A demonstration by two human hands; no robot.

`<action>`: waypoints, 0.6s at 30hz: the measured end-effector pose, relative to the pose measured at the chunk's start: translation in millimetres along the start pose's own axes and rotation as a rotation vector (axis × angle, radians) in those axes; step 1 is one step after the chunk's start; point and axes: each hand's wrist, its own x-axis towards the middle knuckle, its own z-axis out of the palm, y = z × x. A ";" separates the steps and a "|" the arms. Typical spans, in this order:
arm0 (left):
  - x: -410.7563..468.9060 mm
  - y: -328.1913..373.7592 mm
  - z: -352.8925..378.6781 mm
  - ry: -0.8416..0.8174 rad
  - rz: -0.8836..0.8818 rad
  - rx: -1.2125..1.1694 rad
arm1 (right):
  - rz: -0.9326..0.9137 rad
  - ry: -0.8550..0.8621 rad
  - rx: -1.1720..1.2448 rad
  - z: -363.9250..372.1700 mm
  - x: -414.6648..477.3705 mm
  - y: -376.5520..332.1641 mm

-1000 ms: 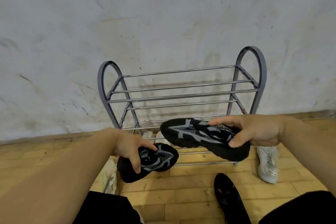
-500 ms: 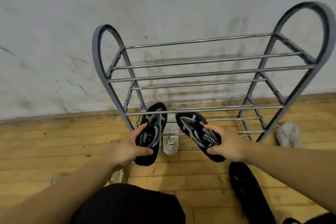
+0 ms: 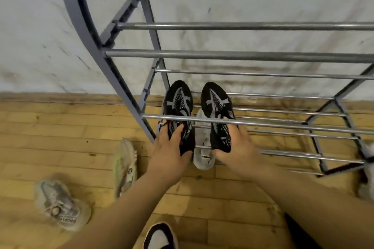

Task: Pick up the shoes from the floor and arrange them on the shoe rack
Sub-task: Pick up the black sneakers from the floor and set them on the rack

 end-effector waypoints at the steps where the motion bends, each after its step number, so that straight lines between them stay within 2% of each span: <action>1: -1.4 -2.4 2.4 0.021 0.001 -0.036 | -0.007 0.003 -0.020 0.2 0.6 2.7; 4: -6.2 -5.8 5.4 0.081 0.037 -0.065 | -0.023 0.016 -0.024 3.7 3.9 -3.0; 8: -13.8 -11.0 9.7 0.143 -0.003 -0.061 | -0.109 -0.045 0.002 17.4 8.5 -23.5; 12: -14.8 -18.5 7.2 0.197 -0.030 0.020 | -0.182 -0.037 -0.040 25.5 11.3 -28.0; 18: -13.5 -22.4 -2.6 0.225 -0.060 0.115 | -0.183 -0.060 -0.051 21.0 9.4 -25.1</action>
